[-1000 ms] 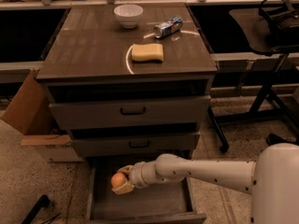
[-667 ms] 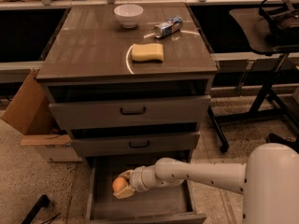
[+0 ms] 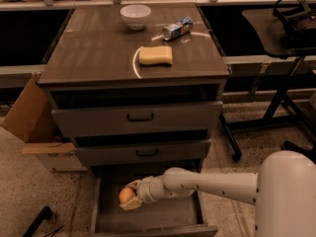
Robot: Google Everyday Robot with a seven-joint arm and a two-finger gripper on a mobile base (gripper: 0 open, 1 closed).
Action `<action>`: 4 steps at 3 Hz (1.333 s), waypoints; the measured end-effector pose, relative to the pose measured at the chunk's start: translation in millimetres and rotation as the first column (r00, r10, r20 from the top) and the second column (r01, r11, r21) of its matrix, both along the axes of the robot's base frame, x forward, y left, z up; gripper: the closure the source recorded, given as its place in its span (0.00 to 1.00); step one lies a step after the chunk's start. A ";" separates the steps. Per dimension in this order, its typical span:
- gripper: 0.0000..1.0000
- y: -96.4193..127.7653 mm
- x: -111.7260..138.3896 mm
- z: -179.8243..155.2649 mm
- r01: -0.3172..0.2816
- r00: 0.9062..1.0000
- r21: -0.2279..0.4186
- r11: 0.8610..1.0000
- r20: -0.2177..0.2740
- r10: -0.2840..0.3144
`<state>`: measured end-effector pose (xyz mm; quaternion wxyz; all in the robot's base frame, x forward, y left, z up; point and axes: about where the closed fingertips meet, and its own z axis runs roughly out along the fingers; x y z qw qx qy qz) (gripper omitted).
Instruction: Place orange into bottom drawer
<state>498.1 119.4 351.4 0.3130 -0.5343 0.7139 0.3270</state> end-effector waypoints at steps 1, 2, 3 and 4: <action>1.00 -11.9 8.5 -19.4 -0.003 0.999 -0.016 1.000 0.037 0.004; 1.00 -22.6 17.2 -42.4 -0.021 0.997 -0.029 0.999 0.077 0.023; 1.00 -29.8 27.4 -67.1 -0.033 0.996 -0.052 0.998 0.086 0.037; 1.00 -36.7 39.3 -98.6 -0.028 0.997 -0.086 0.996 0.065 0.033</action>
Offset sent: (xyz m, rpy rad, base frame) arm 0.0325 -0.0396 -0.0726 -0.0461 -0.1376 0.0463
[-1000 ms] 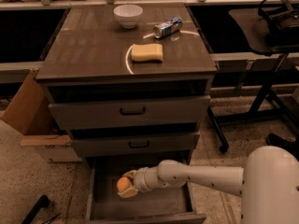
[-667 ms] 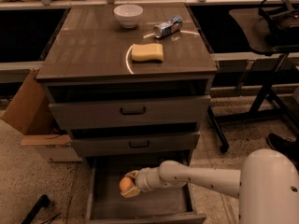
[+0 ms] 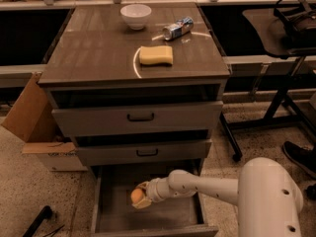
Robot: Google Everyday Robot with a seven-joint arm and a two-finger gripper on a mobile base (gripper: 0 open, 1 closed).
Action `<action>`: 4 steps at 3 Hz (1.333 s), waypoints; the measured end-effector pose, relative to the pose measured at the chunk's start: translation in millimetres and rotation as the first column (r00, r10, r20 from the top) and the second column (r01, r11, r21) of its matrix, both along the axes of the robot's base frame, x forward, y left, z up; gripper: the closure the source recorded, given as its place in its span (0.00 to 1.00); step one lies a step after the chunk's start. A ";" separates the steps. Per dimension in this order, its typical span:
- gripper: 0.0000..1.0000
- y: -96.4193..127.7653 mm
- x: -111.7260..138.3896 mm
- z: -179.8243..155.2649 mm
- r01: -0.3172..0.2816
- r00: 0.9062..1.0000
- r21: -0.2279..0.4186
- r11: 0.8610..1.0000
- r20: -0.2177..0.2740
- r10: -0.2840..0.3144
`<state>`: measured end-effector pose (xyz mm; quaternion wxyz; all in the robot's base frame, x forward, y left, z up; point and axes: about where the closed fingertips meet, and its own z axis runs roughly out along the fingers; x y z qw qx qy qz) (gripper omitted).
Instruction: Place orange into bottom drawer
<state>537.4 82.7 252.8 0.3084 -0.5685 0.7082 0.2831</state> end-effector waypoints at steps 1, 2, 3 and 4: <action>1.00 -6.0 11.1 -29.7 0.017 1.000 -0.033 0.999 -0.025 -0.018; 1.00 -2.6 24.7 -62.5 0.039 0.999 -0.025 0.999 -0.024 -0.039; 1.00 2.3 33.9 -78.7 0.045 0.999 -0.011 0.999 -0.020 -0.045; 0.82 5.6 42.7 -96.8 0.076 0.996 -0.021 0.997 -0.042 -0.076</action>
Offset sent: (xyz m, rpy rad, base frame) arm 0.0375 -0.0084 -0.0835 -0.0314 0.0184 -0.0681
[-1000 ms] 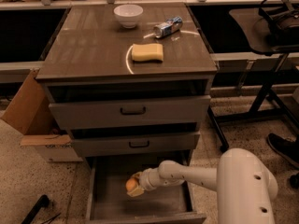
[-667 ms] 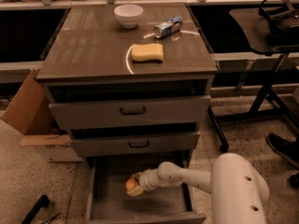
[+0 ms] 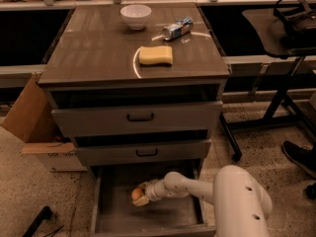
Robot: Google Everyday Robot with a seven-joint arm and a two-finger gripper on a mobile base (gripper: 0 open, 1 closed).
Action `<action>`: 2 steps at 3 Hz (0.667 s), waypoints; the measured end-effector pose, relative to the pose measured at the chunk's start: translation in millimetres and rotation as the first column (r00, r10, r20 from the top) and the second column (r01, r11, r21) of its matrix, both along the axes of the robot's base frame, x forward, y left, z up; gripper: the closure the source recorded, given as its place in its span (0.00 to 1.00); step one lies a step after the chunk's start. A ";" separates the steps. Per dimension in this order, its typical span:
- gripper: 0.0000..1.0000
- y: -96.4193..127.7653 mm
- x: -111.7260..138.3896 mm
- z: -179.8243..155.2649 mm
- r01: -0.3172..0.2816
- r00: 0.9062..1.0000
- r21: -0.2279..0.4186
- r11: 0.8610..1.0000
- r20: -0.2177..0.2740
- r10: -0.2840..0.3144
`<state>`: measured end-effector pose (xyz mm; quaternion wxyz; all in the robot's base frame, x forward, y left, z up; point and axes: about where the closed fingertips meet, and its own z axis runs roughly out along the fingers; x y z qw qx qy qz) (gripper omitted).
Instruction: Place orange into bottom drawer
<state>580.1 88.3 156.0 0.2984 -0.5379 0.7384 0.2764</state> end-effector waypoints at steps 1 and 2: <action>0.51 -0.9 5.1 -11.8 0.029 0.999 -0.002 1.000 -0.021 -0.029; 0.28 -3.4 5.7 -15.4 0.042 0.999 -0.002 0.999 -0.028 -0.042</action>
Offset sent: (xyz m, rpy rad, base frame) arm 0.0102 -0.0104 -0.0178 -0.0037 0.0306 -0.0639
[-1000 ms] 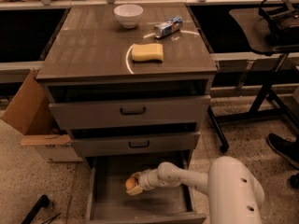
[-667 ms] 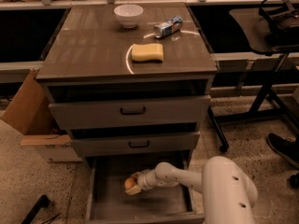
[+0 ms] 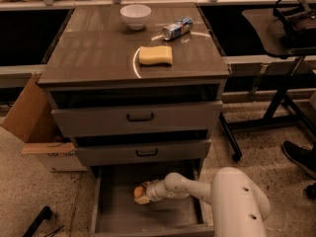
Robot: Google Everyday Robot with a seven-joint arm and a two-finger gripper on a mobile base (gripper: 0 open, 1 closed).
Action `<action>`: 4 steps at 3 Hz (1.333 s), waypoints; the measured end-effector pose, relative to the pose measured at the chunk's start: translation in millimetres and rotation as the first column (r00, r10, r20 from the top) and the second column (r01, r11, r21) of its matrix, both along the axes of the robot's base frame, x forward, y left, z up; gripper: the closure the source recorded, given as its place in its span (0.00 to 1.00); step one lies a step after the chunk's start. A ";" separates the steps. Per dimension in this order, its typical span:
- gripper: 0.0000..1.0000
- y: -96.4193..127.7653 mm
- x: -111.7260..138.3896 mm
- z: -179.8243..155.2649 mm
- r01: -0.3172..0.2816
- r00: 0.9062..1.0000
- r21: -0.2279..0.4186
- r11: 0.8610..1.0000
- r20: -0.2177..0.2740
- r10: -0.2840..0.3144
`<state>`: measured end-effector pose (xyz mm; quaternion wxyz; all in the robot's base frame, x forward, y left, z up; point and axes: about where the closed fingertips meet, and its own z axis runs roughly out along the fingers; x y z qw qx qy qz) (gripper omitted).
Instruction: Place orange into bottom drawer
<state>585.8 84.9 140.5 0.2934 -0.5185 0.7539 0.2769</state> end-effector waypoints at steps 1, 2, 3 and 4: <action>0.04 -9.3 -1.0 3.4 0.021 1.000 0.003 1.000 0.008 -0.021; 0.00 -26.2 -5.4 18.1 0.034 0.999 0.014 0.999 0.019 -0.035; 0.00 -51.1 -17.2 43.4 0.034 0.999 0.031 0.999 0.020 -0.034; 0.00 -74.5 -32.3 72.8 0.025 0.999 0.051 0.998 0.025 -0.026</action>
Offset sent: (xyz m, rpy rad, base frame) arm -0.0034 -0.0407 0.0215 0.0127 -0.0285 -0.0625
